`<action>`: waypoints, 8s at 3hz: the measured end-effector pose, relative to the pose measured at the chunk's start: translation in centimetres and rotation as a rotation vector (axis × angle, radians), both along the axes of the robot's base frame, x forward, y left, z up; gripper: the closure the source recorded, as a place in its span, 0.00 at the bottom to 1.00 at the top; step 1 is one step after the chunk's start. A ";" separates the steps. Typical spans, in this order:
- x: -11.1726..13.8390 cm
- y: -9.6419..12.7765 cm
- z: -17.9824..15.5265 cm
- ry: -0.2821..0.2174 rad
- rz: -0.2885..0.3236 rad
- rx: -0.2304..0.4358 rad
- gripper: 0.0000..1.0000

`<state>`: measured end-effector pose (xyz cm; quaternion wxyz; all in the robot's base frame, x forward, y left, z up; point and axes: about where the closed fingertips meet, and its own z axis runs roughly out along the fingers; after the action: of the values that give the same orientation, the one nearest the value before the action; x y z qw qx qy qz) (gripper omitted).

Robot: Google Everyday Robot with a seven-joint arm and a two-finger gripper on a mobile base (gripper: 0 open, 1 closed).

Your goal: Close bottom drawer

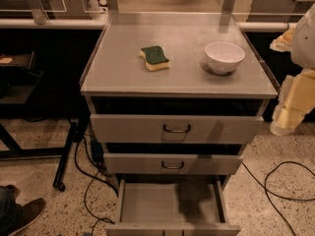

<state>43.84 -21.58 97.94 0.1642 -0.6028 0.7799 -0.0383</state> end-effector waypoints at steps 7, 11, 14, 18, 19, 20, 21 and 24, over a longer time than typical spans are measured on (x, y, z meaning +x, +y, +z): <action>-0.2 0.0 -0.1 -0.005 0.002 -0.001 1.00; -8.4 -0.1 -16.7 0.195 -0.030 -0.031 1.00; -15.2 2.5 -33.4 0.465 -0.004 0.042 1.00; -14.8 4.1 -50.1 0.653 -0.162 0.047 1.00; -15.2 4.3 -50.5 0.669 -0.162 0.048 1.00; -15.2 4.3 -50.5 0.669 -0.163 0.048 1.00; -15.0 3.5 -53.5 0.713 -0.208 0.061 1.00; -14.2 1.5 -62.6 0.837 -0.337 0.092 1.00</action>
Offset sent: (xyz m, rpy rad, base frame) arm 0.0000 0.0000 0.0000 0.0000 0.0000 0.0000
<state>29.61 -20.10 35.33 -0.1472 -0.4231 0.8673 0.2169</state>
